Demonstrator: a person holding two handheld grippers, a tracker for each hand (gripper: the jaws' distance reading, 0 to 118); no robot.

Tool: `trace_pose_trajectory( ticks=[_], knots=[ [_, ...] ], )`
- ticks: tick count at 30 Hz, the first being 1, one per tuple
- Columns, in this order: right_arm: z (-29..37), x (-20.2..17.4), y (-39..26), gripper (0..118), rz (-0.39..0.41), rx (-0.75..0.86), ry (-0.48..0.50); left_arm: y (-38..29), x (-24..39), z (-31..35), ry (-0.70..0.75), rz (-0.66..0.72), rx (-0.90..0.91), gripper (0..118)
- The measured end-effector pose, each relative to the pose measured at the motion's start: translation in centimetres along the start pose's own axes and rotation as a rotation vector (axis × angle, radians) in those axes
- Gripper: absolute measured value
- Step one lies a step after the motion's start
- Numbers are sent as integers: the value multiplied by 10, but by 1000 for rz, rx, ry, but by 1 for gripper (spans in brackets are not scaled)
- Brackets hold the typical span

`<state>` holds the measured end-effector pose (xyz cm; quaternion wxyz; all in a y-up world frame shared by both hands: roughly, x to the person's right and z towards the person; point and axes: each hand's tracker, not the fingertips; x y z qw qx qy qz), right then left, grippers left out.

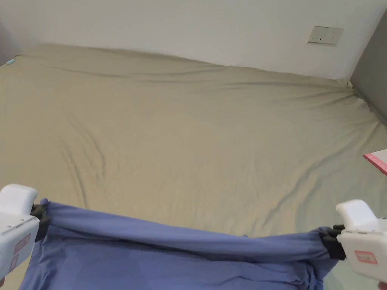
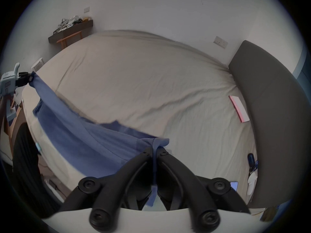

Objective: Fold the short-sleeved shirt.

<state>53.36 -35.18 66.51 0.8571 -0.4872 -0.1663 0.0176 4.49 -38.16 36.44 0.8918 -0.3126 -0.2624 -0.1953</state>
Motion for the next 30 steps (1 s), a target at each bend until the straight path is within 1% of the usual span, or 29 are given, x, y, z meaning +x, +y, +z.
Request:
trace_pose_trajectory(
  ticks=[8, 11, 14, 17, 22, 25, 26, 27, 28, 29, 30],
  knots=[
    [-30, -29, -54, 6, 78, -191, 24, -54, 12, -3, -55, -78, -157, 0],
    [-45, -35, -66, 6, 77, -240, 35, -68, 11, -9, -70, -97, -202, 0],
    [-58, -38, -75, 6, 72, -323, 63, -77, 12, -15, -83, -107, -241, 0],
    [-67, -40, -81, 6, 72, -380, 75, -82, 9, -21, -92, -99, -264, 0],
    [-84, -40, -80, 6, 37, -417, 79, -83, 12, -31, -109, -116, -312, 0],
    [-94, -44, -81, 8, 50, -438, 76, -80, 15, -37, -114, -126, -337, 1],
    [-93, -45, -80, 12, 59, -438, 72, -79, 16, -38, -114, -130, -339, 4],
    [-91, -45, -77, 17, 68, -438, 68, -78, 16, -39, -112, -139, -339, 10],
    [-88, -44, -75, 26, 73, -434, 57, -76, 16, -39, -103, -149, -335, 19],
    [-83, -42, -73, 46, 73, -426, 52, -73, 17, -39, -90, -155, -330, 45],
    [-77, -39, -68, 68, 73, -410, 41, -68, 16, -38, -66, -154, -317, 68]
  ],
)
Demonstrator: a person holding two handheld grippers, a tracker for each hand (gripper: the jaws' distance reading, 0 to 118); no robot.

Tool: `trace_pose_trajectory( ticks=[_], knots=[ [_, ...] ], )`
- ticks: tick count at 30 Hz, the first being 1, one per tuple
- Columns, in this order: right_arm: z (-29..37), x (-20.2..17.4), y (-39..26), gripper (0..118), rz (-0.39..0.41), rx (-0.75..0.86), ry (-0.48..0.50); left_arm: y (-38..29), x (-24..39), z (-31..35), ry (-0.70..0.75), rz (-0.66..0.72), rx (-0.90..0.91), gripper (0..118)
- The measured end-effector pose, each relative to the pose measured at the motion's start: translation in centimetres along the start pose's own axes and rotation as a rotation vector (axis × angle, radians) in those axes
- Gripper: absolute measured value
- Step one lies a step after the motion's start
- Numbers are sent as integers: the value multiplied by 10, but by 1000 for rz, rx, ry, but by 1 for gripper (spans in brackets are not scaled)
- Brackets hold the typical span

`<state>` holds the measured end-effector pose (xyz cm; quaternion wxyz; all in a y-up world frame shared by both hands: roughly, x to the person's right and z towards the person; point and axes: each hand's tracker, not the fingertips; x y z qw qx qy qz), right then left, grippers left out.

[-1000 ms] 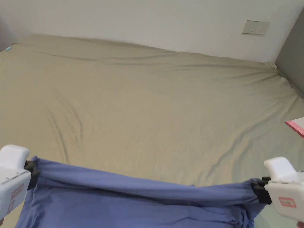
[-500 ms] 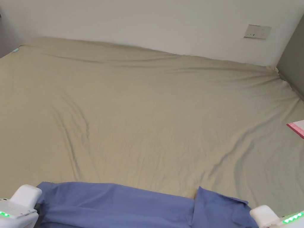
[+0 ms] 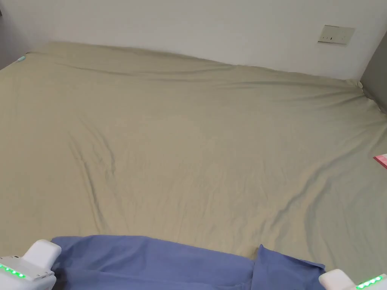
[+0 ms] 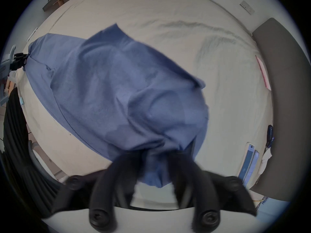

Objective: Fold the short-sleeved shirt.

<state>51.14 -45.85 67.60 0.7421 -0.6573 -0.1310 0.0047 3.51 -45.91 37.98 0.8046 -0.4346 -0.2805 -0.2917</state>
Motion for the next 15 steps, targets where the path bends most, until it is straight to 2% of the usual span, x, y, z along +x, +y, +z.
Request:
trace_pose_trajectory(
  ticks=[1, 2, 4, 8, 12, 15],
  knots=[
    [9, 3, 3, 91, -5, 28, -27, 4, -4, 4, 6, 14, 15, 86],
    [19, 6, 6, 102, -13, 66, -57, 9, -8, 9, -2, 32, 31, 98],
    [52, 13, 15, 102, -48, 188, -83, 27, -17, 32, -36, 104, 134, 103],
    [130, 10, 36, 102, -136, 470, -124, 68, -27, 88, -26, 185, 356, 103],
    [210, -15, 48, 102, -199, 790, -199, 102, -27, 160, -34, 293, 641, 103],
    [251, -38, 52, 102, -252, 965, -197, 115, -17, 201, -39, 334, 810, 103]
  ],
)
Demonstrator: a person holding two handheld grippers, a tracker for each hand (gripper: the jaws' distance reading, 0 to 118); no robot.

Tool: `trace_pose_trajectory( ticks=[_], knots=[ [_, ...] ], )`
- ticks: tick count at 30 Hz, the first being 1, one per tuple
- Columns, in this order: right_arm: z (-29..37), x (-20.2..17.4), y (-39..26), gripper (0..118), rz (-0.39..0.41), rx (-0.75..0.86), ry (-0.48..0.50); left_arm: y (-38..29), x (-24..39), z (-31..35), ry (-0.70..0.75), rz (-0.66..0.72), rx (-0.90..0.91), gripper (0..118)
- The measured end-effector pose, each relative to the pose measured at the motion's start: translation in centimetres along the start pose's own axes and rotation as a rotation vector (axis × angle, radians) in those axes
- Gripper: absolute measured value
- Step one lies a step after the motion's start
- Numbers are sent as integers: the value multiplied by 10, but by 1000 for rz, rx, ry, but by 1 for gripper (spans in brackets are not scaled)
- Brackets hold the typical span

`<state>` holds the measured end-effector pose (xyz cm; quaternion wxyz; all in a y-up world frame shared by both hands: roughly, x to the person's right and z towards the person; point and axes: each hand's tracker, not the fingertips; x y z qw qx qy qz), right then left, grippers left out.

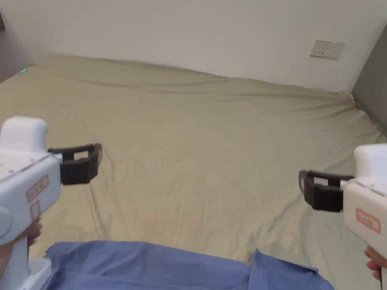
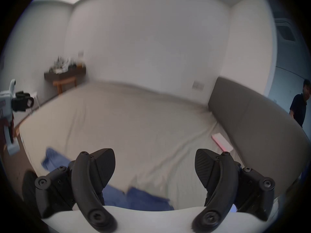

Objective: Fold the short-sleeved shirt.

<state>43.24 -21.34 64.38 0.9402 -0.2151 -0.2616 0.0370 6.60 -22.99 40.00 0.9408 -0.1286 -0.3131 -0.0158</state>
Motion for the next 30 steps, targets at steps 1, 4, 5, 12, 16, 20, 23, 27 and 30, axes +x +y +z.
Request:
trace_pose_trajectory(
  ticks=[1, 4, 5, 12, 16, 20, 23, 27, 30],
  knots=[
    [9, -9, 8, 102, -6, 50, -11, 9, 7, 8, -5, 8, 47, 103],
    [26, -34, 22, 101, 16, 161, -52, 18, 33, 24, 0, -22, 141, 95],
    [29, -41, 23, 96, 25, 178, -59, 20, 39, 28, -1, -21, 147, 81],
    [32, -80, 16, 2, 89, 221, -62, -1, 74, 23, 4, -64, 150, 0],
    [31, -89, 8, 2, 120, 240, -94, -13, 87, 22, 109, -209, 209, 0],
    [29, -88, 9, 2, 104, 233, -80, -12, 87, 22, 84, -206, 221, 0],
    [25, -88, 10, 2, 99, 234, -82, -8, 92, 25, 87, -218, 224, 0],
    [20, -90, 7, 2, 110, 226, -84, -10, 93, 20, 78, -213, 206, 0],
    [14, -90, -1, 2, 119, 202, -78, -18, 88, 10, 73, -203, 154, 0]
  ],
)
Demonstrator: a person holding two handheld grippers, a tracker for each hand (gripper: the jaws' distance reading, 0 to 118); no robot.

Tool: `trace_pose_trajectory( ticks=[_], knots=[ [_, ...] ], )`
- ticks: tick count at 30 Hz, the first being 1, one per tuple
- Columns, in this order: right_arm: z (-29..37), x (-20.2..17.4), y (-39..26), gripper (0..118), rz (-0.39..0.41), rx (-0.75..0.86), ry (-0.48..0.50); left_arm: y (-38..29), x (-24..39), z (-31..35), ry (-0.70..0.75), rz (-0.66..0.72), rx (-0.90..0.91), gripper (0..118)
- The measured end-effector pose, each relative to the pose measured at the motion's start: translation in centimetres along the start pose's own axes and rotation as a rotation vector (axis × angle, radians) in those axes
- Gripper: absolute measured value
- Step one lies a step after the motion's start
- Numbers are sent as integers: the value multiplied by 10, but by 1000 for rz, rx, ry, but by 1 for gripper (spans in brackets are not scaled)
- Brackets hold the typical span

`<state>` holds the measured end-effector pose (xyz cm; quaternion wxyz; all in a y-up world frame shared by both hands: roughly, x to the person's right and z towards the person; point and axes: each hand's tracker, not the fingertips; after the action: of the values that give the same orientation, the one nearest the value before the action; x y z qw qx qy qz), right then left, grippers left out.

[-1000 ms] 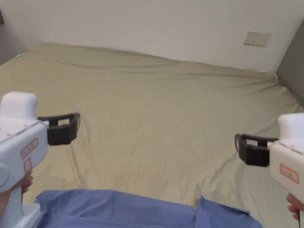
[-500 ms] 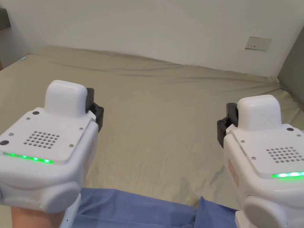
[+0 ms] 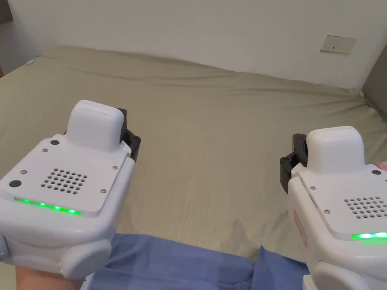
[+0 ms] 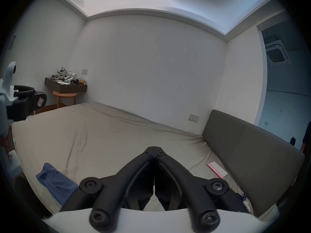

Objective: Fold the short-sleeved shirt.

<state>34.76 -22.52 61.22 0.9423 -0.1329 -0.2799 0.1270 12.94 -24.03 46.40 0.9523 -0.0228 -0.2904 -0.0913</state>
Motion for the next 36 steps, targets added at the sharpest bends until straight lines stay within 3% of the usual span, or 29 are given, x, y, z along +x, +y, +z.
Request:
trace_pose_trajectory(
  ticks=[7, 10, 11, 12, 13, 18, 24, 29, 32, 36],
  knots=[
    [-14, 2, -38, 2, 24, -114, 16, -83, -18, -32, -109, 1, -309, 4],
    [-19, 5, -56, 2, 31, -179, 28, -138, -48, -46, -163, 117, -504, 69],
    [-21, 6, -61, 2, 35, -200, 28, -156, -60, -51, -188, 179, -570, 100],
    [-23, 8, -66, 2, 34, -215, 35, -177, -78, -56, -211, 261, -633, 114],
    [-24, 10, -70, 2, 30, -226, 41, -196, -95, -59, -227, 349, -687, 118],
    [-26, 22, -83, 2, -9, -284, 38, -262, -181, -60, -293, 759, -843, 117],
    [-27, 26, -85, 2, -44, -320, 39, -320, -228, -61, -448, 1091, -925, 117],
    [-24, 23, -84, 2, -67, -332, 56, -307, -219, -62, -478, 1175, -826, 118],
    [-22, 18, -82, 2, -67, -332, 70, -317, -196, -71, -607, 1300, -884, 116],
    [-18, 15, -76, 2, -62, -322, 81, -314, -171, -79, -610, 1217, -850, 109]
  ],
)
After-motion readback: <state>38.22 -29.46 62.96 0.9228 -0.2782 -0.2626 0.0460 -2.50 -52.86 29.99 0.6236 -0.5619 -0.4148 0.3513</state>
